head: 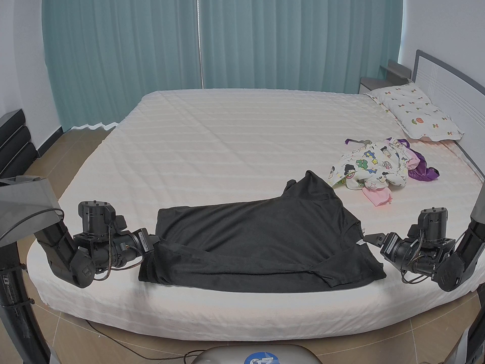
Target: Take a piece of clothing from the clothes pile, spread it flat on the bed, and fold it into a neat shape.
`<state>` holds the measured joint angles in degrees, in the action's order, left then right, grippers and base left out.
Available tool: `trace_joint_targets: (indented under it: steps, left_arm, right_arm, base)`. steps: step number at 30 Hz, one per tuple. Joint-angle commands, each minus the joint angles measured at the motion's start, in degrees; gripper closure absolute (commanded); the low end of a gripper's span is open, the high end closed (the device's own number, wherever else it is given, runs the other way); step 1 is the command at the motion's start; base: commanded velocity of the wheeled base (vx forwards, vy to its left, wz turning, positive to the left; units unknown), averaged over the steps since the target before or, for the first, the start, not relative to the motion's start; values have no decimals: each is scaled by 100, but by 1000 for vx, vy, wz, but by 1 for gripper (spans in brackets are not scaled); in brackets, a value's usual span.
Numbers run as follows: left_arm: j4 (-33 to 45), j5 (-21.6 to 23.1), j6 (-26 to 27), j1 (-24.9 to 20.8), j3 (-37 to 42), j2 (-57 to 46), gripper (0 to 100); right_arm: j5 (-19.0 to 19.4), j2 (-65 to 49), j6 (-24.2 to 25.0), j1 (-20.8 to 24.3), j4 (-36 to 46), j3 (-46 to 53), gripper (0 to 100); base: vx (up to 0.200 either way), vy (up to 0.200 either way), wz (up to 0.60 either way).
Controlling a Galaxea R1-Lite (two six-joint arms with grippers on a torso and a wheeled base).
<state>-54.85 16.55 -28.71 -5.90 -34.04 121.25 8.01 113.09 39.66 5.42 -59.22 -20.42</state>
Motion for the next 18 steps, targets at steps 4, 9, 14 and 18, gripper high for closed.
trace_joint_targets:
  steps: [4,9,14,18]
  left_arm:
    - [255,6,-249,80,-182,-216,100]
    - [264,23,-416,80,-209,-198,100]
    - [387,67,-443,80,-217,-207,100]
    - [404,67,-443,89,-217,-198,100]
  right_arm:
    - [350,468,-678,-340,-2,-234,0]
    - [597,978,-1232,-455,-10,-445,0]
    - [843,1338,-1461,-428,-10,-841,0]
    - [1036,1470,-1470,-411,-2,-1096,0]
  base:
    - [0,0,0]
    - [0,0,0]
    - [0,0,0]
    - [0,0,0]
